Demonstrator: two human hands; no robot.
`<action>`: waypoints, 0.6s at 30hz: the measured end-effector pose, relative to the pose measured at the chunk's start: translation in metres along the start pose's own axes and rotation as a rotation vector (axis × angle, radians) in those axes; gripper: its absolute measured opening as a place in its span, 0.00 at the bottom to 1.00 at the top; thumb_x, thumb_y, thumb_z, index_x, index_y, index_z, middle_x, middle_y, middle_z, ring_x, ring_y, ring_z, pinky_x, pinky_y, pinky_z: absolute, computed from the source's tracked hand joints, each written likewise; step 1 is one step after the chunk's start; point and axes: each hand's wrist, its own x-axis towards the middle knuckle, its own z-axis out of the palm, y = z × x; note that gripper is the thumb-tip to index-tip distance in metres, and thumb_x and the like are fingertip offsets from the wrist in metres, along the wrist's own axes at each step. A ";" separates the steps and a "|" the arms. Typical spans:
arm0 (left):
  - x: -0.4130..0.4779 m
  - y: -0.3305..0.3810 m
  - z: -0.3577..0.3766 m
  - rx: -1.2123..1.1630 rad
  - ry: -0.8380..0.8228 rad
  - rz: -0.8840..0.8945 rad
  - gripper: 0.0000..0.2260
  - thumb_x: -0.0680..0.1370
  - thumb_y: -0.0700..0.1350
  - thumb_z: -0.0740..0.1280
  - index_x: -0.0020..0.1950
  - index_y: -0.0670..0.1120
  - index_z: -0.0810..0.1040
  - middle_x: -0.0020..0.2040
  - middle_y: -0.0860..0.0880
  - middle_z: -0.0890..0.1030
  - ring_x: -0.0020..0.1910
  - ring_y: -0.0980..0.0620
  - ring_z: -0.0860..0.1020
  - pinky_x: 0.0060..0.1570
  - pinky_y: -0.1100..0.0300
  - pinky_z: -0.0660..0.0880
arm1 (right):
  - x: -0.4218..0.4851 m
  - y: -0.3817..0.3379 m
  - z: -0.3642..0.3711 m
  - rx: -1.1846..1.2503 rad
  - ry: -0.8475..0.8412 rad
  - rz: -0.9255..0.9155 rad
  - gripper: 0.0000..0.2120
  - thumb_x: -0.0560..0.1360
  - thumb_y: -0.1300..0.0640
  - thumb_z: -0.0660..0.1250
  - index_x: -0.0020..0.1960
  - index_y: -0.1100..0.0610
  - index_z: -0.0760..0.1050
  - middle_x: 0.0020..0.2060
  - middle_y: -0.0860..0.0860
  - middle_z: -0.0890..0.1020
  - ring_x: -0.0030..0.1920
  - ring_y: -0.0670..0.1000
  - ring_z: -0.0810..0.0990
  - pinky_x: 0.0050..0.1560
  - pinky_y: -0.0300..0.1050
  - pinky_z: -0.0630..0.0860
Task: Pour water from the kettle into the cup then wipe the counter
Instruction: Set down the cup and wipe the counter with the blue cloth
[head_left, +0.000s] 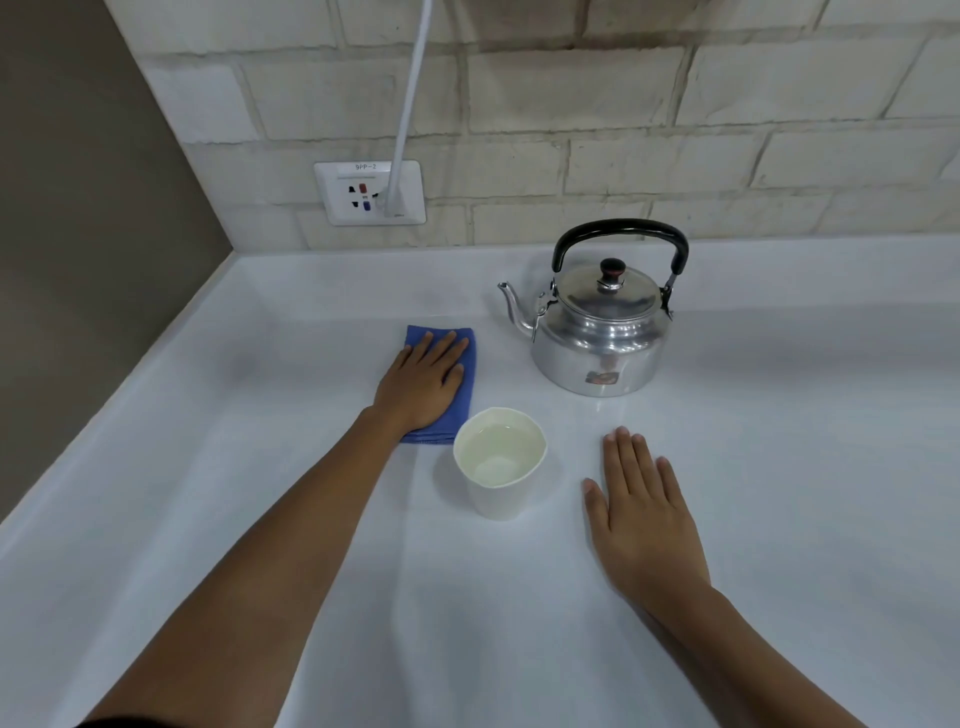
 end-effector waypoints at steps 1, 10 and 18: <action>0.004 -0.001 0.000 -0.002 -0.006 -0.013 0.21 0.80 0.52 0.46 0.74 0.54 0.48 0.77 0.53 0.50 0.75 0.50 0.47 0.73 0.51 0.46 | 0.000 0.000 0.000 -0.002 0.001 -0.004 0.34 0.72 0.43 0.29 0.74 0.58 0.39 0.76 0.52 0.45 0.75 0.49 0.40 0.74 0.46 0.36; 0.029 -0.006 -0.005 0.001 -0.032 -0.075 0.22 0.80 0.52 0.44 0.74 0.53 0.46 0.77 0.52 0.48 0.75 0.48 0.45 0.73 0.49 0.44 | 0.000 0.001 0.002 0.018 0.024 -0.009 0.30 0.76 0.44 0.35 0.74 0.58 0.40 0.76 0.52 0.46 0.75 0.48 0.40 0.74 0.45 0.36; 0.023 0.001 -0.012 0.019 -0.055 -0.102 0.24 0.80 0.53 0.44 0.74 0.48 0.42 0.77 0.49 0.44 0.75 0.48 0.43 0.73 0.49 0.42 | 0.001 0.000 0.002 0.043 0.019 -0.005 0.28 0.79 0.47 0.42 0.74 0.57 0.40 0.76 0.52 0.45 0.76 0.49 0.41 0.75 0.46 0.38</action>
